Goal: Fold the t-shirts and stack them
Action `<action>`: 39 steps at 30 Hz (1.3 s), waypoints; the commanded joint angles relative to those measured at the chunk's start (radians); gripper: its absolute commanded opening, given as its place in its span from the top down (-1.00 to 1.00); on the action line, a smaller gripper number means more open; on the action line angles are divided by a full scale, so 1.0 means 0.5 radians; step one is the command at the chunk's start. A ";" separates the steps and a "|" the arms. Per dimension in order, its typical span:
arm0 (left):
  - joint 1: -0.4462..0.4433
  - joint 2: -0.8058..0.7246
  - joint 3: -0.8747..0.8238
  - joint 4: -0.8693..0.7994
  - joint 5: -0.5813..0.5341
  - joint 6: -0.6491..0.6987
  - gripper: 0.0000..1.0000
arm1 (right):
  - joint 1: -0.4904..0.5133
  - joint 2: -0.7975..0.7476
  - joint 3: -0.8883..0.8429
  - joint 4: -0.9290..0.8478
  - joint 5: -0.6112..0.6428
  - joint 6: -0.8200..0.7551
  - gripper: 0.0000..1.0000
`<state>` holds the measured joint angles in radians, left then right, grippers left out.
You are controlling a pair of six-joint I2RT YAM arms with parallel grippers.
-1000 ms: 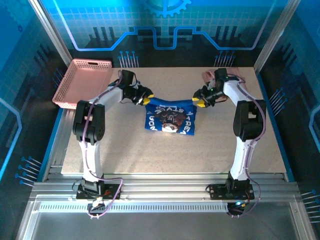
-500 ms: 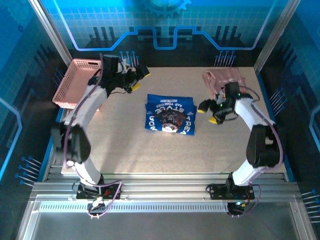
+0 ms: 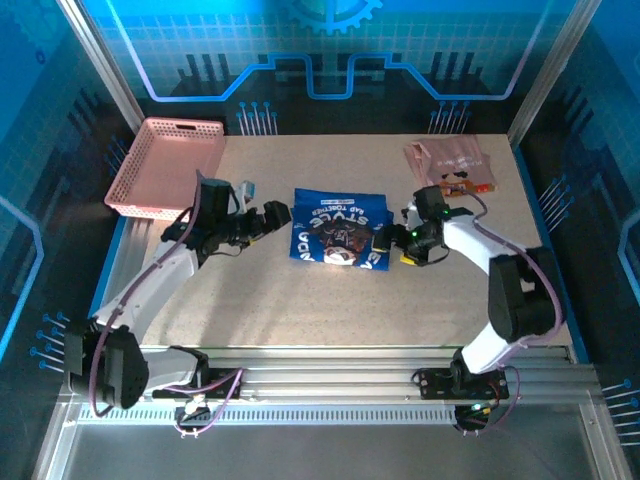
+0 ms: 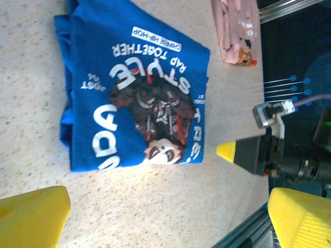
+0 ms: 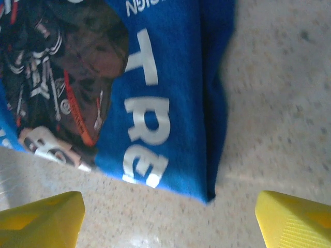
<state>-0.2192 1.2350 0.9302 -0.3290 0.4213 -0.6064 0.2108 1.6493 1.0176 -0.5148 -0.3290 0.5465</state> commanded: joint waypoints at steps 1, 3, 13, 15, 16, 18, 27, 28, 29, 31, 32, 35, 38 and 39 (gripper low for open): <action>-0.010 -0.210 -0.042 -0.003 -0.082 0.080 -0.98 | 0.039 0.180 0.183 0.079 0.082 -0.052 -0.73; -0.010 -0.265 -0.059 -0.051 -0.106 0.089 -0.98 | 0.051 0.286 0.280 0.091 0.082 -0.042 -0.72; 0.018 -0.453 -0.097 -0.292 -0.203 0.156 -0.98 | 0.149 0.819 0.818 -0.256 0.261 -0.046 -0.57; 0.029 -0.478 -0.109 -0.306 -0.212 0.163 -0.98 | 0.178 0.880 0.884 -0.322 0.308 -0.038 -0.51; 0.038 -0.490 -0.115 -0.313 -0.219 0.163 -0.98 | 0.201 0.914 0.930 -0.373 0.350 -0.043 -0.50; 0.056 -0.506 -0.119 -0.321 -0.221 0.161 -0.98 | 0.231 0.976 1.023 -0.488 0.431 -0.054 -0.48; 0.093 -0.547 -0.100 -0.342 -0.235 0.161 -0.98 | 0.313 0.945 1.127 -0.692 0.748 -0.115 -0.50; 0.095 -0.544 -0.108 -0.340 -0.233 0.161 -0.98 | 0.318 0.971 1.149 -0.710 0.757 -0.123 -0.50; 0.100 -0.543 -0.112 -0.339 -0.238 0.159 -0.98 | 0.325 1.006 1.170 -0.726 0.762 -0.126 -0.48; 0.110 -0.538 -0.121 -0.341 -0.241 0.152 -0.98 | 0.335 1.085 1.226 -0.750 0.763 -0.115 -0.36; 0.113 -0.537 -0.119 -0.342 -0.241 0.149 -0.98 | 0.339 1.124 1.256 -0.755 0.765 -0.106 -0.25; 0.122 -0.549 -0.119 -0.347 -0.247 0.151 -0.98 | 0.363 1.245 1.400 -0.784 0.776 -0.092 0.31; 0.133 -0.575 -0.112 -0.388 -0.257 0.163 -0.98 | 0.375 1.343 1.655 -0.889 0.831 -0.105 0.74; 0.137 -0.588 -0.110 -0.407 -0.261 0.166 -0.98 | 0.376 1.404 1.751 -0.934 0.876 -0.112 0.85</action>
<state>-0.1631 0.9710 0.8780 -0.4950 0.3069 -0.5465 0.3882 2.2627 1.8217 -0.9165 0.0353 0.4946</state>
